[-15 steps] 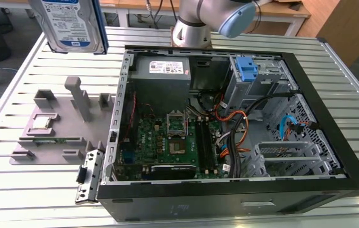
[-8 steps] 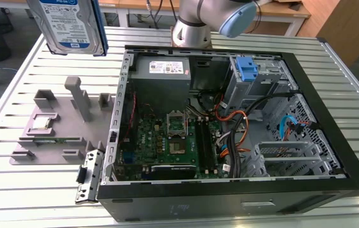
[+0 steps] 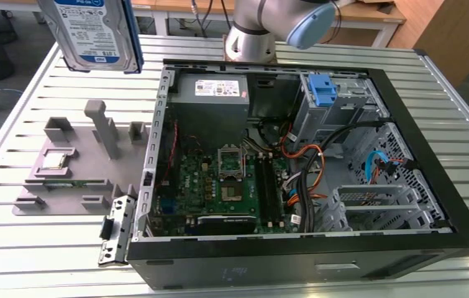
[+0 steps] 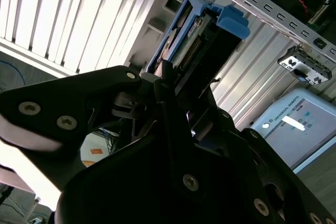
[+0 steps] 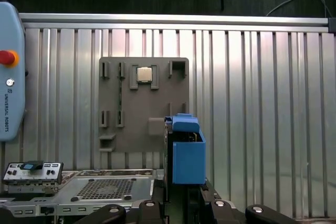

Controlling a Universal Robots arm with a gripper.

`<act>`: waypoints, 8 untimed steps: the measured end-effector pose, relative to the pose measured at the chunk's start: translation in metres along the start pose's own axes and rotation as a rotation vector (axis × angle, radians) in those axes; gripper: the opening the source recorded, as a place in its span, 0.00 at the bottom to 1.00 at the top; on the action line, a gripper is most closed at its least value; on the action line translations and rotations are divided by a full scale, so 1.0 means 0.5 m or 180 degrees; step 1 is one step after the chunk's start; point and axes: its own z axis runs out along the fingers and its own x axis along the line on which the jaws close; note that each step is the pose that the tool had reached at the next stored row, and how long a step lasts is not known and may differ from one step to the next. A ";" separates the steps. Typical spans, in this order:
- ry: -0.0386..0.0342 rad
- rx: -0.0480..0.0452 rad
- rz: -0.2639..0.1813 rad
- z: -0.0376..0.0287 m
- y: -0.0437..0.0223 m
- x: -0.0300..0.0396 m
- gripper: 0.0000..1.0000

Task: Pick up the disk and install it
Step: 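Pick up the disk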

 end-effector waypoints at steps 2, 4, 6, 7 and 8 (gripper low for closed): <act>0.0000 0.0000 0.0000 0.000 -0.006 0.000 0.35; 0.0000 0.0000 0.0000 0.000 -0.014 0.000 0.35; 0.0000 0.0000 0.0000 -0.001 -0.023 -0.001 0.35; 0.0000 0.0000 0.0000 -0.001 -0.028 -0.001 0.35; 0.0000 0.0000 0.0000 -0.001 -0.033 -0.001 0.35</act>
